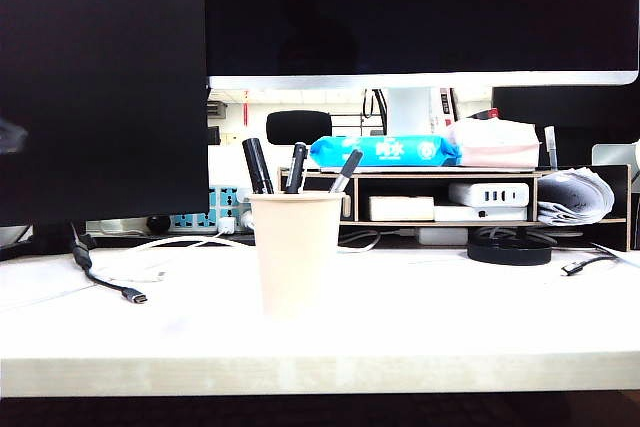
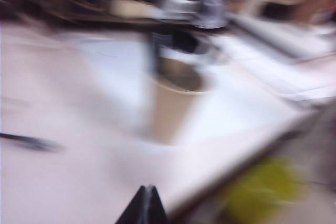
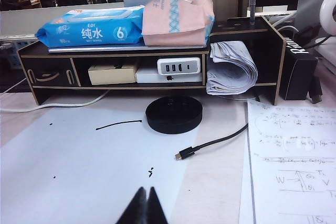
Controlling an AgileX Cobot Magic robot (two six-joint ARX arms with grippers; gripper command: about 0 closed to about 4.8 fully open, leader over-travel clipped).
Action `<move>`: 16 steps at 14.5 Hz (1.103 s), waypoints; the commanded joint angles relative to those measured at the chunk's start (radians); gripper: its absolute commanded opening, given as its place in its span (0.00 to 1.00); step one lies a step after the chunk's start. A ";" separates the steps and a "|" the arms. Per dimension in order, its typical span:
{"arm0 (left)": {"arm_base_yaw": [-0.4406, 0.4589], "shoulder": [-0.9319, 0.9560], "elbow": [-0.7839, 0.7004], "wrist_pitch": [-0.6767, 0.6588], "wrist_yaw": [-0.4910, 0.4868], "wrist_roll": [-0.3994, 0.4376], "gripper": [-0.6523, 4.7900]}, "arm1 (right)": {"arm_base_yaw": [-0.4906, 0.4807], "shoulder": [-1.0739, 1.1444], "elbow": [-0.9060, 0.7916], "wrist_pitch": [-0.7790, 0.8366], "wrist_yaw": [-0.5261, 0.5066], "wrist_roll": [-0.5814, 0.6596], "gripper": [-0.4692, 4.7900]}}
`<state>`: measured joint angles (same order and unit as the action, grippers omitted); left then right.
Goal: Pick up the marker and insert it into the paper cup.
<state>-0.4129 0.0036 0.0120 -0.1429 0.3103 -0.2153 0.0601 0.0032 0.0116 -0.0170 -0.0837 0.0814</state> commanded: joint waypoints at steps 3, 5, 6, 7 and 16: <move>0.219 0.000 -0.003 0.010 -0.435 0.181 0.11 | 0.000 0.000 -0.005 0.014 -0.001 0.000 0.08; 0.285 0.000 -0.003 0.019 -0.474 0.177 0.11 | 0.000 0.000 -0.005 0.014 -0.001 0.000 0.08; 0.315 0.000 -0.003 0.027 -0.460 0.148 0.11 | 0.000 0.000 -0.005 0.014 -0.001 0.000 0.08; 0.345 0.000 -0.003 0.030 -0.438 0.102 0.11 | -0.001 0.000 -0.005 0.014 -0.001 0.000 0.08; 0.415 0.000 -0.003 0.054 -0.328 0.087 0.11 | -0.001 0.000 -0.005 0.014 -0.001 0.000 0.08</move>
<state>0.0006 0.0032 0.0093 -0.1043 -0.0254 -0.1291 0.0597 0.0032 0.0116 -0.0174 -0.0834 0.0814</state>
